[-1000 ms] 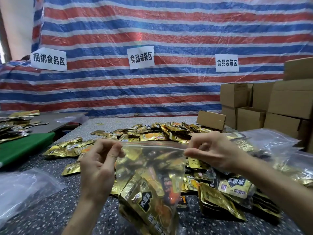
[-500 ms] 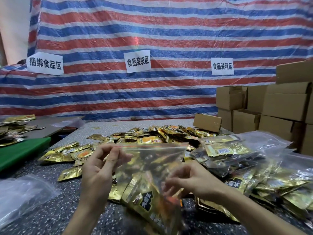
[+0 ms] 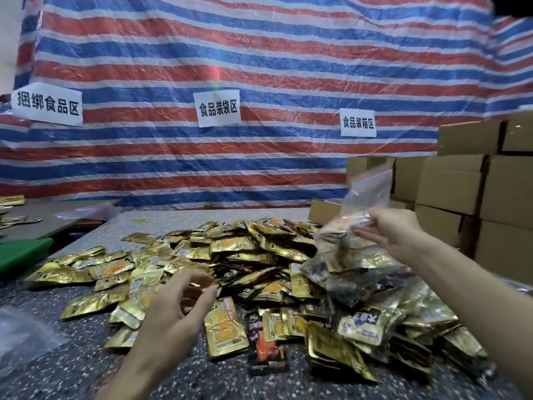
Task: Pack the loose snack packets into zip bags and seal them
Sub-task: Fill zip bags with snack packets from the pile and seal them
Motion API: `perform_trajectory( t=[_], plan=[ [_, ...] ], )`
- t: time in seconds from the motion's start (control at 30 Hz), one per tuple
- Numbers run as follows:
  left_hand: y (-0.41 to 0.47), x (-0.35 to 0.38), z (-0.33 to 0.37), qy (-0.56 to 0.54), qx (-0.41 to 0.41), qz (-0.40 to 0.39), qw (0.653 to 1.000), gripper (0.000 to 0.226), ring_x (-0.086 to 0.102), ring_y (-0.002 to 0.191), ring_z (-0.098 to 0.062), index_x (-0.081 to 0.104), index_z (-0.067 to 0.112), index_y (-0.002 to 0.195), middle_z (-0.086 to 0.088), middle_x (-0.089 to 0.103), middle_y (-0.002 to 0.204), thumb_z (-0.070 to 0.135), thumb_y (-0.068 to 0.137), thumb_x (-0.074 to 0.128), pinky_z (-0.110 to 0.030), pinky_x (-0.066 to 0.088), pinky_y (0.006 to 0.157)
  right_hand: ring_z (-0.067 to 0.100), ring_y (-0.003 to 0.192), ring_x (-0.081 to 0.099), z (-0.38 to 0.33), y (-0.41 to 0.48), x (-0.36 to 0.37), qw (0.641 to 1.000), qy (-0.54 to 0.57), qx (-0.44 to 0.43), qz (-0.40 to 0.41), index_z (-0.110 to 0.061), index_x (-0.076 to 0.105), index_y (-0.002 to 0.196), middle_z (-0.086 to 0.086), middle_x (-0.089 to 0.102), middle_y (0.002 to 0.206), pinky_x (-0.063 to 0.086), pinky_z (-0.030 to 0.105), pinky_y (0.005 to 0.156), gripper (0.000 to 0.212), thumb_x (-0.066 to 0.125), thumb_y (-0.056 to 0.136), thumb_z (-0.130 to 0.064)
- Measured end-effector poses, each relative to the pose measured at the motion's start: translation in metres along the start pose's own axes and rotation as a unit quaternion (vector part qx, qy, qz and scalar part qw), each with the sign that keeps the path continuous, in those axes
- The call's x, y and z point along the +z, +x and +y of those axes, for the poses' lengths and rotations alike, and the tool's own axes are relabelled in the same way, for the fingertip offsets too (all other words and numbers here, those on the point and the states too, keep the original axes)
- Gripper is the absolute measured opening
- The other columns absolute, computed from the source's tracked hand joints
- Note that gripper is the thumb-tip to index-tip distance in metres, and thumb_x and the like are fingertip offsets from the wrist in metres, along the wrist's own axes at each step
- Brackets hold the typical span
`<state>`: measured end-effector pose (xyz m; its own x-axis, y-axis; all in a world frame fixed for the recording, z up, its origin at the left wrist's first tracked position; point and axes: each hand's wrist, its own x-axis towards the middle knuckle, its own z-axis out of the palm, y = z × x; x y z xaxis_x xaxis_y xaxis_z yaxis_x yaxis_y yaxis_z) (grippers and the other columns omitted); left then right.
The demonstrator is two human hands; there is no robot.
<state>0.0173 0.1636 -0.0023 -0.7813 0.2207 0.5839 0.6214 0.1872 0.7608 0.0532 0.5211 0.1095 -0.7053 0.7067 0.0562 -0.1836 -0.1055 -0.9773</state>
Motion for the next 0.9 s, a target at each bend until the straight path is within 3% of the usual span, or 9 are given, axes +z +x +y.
perform_trajectory(
  t=[0.07,0.13,0.2,0.27,0.4,0.53,0.67,0.83,0.9],
  plan=[
    [-0.001,0.004,-0.003,0.04,0.017,-0.013,0.999,0.006,0.064,0.09,-0.001,0.066,0.029,0.094,0.01,0.067,0.094,0.026,0.089,0.067,-0.018,0.053,0.069,0.031,0.088,0.069,0.012,0.0,-0.007,0.998,-0.045,0.05,0.01,0.01,0.05,0.129,0.026,0.062,0.113,0.063,0.036,0.074,0.033,0.053,0.097,0.005],
    [-0.002,0.007,-0.007,0.066,0.024,-0.034,0.997,0.009,0.063,0.09,-0.001,0.066,0.03,0.093,0.012,0.068,0.092,0.021,0.09,0.067,-0.023,0.053,0.073,0.026,0.094,0.064,0.027,-0.012,-0.006,0.993,-0.104,0.055,0.006,0.007,0.049,0.13,0.021,0.056,0.122,0.061,0.037,0.082,0.034,0.057,0.097,0.001],
    [-0.003,0.009,-0.01,0.081,0.024,-0.053,0.995,0.011,0.062,0.092,-0.001,0.066,0.032,0.094,0.018,0.067,0.094,0.022,0.091,0.067,-0.025,0.052,0.075,0.026,0.093,0.066,0.039,-0.032,0.001,0.987,-0.157,0.02,-0.008,0.004,0.054,0.119,0.017,0.056,0.123,0.062,0.034,0.073,0.025,0.06,0.097,-0.006],
    [-0.004,0.011,-0.014,0.099,0.031,-0.071,0.992,0.011,0.062,0.093,0.0,0.065,0.034,0.094,0.026,0.064,0.099,0.023,0.091,0.067,-0.025,0.052,0.073,0.021,0.08,0.069,0.049,-0.055,0.016,0.976,-0.205,-0.013,-0.067,-0.002,0.063,0.1,0.014,0.066,0.105,0.059,0.028,0.063,0.014,0.063,0.097,-0.016],
    [-0.006,0.014,-0.017,0.116,0.039,-0.091,0.988,0.008,0.062,0.091,0.0,0.065,0.038,0.092,0.029,0.063,0.099,0.03,0.09,0.066,-0.027,0.054,0.071,0.006,0.059,0.064,0.072,-0.09,0.052,0.937,-0.256,-0.084,-0.222,-0.012,0.07,0.089,0.002,0.072,0.082,0.052,0.017,0.054,0.02,0.064,0.097,-0.03],
    [-0.005,0.013,-0.019,0.133,0.045,-0.094,0.986,0.008,0.062,0.092,-0.001,0.063,0.039,0.092,0.028,0.063,0.099,0.031,0.091,0.065,-0.026,0.055,0.071,0.006,0.054,0.059,0.108,-0.112,0.084,0.925,-0.21,-0.146,-0.28,-0.015,0.07,0.081,-0.003,0.066,0.065,0.047,0.021,0.052,0.026,0.063,0.098,-0.034],
    [-0.003,0.004,-0.018,0.124,0.046,-0.068,0.989,0.012,0.063,0.091,-0.002,0.063,0.037,0.095,0.026,0.063,0.096,0.025,0.093,0.066,-0.018,0.051,0.073,0.01,0.061,0.06,0.144,-0.124,0.096,0.91,-0.198,-0.242,-0.272,-0.02,0.067,0.075,0.001,0.067,0.072,0.05,0.035,0.059,0.024,0.066,0.096,-0.031],
    [-0.001,-0.013,-0.009,0.131,0.047,-0.038,0.99,0.02,0.06,0.095,0.002,0.056,0.041,0.103,0.028,0.059,0.099,0.026,0.094,0.065,-0.013,0.05,0.076,0.013,0.067,0.064,0.154,-0.12,0.09,0.887,-0.191,-0.306,-0.289,-0.034,0.065,0.086,-0.006,0.067,0.077,0.051,0.027,0.056,0.01,0.068,0.094,-0.029],
    [-0.003,-0.027,-0.01,0.171,0.031,-0.025,0.984,0.019,0.059,0.095,0.004,0.056,0.039,0.109,0.025,0.059,0.1,0.031,0.094,0.065,-0.014,0.05,0.077,0.01,0.067,0.063,0.155,-0.121,0.085,0.884,-0.185,-0.297,-0.311,-0.037,0.066,0.086,-0.009,0.066,0.079,0.054,0.027,0.053,0.003,0.067,0.089,-0.038]
  ],
)
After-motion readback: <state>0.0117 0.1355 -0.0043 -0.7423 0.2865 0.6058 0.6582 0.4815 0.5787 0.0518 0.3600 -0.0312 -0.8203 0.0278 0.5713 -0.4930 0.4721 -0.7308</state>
